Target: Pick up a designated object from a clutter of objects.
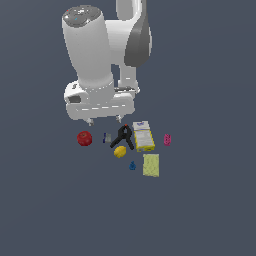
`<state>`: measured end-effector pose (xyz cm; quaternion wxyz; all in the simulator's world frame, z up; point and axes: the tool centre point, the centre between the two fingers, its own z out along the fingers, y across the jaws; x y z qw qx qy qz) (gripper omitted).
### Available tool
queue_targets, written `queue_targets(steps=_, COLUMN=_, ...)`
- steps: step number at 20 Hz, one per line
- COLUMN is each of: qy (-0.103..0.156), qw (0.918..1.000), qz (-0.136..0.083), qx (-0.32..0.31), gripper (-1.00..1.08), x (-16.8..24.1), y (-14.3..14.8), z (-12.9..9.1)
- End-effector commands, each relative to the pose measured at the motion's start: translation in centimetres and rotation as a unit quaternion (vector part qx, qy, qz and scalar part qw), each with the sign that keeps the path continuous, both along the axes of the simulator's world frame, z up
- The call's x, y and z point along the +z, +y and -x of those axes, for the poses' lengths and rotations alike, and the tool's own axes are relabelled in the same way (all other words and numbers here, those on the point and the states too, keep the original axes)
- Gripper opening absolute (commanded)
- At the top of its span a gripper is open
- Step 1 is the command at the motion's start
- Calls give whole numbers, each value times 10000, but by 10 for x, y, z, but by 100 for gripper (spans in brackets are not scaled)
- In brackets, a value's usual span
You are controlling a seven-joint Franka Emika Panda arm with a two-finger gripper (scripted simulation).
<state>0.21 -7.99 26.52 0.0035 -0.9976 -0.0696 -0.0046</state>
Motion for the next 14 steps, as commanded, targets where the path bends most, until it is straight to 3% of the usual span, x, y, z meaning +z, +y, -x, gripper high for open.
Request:
queue_targets(steps=1, qy=0, qw=9999, qz=-11, qx=171, gripper=100, x=-15, y=-13, z=2)
queue_targets(steps=14, qy=-5, qw=9945, qz=-24, qx=1050, gripper=100, x=-92, y=-81, z=27)
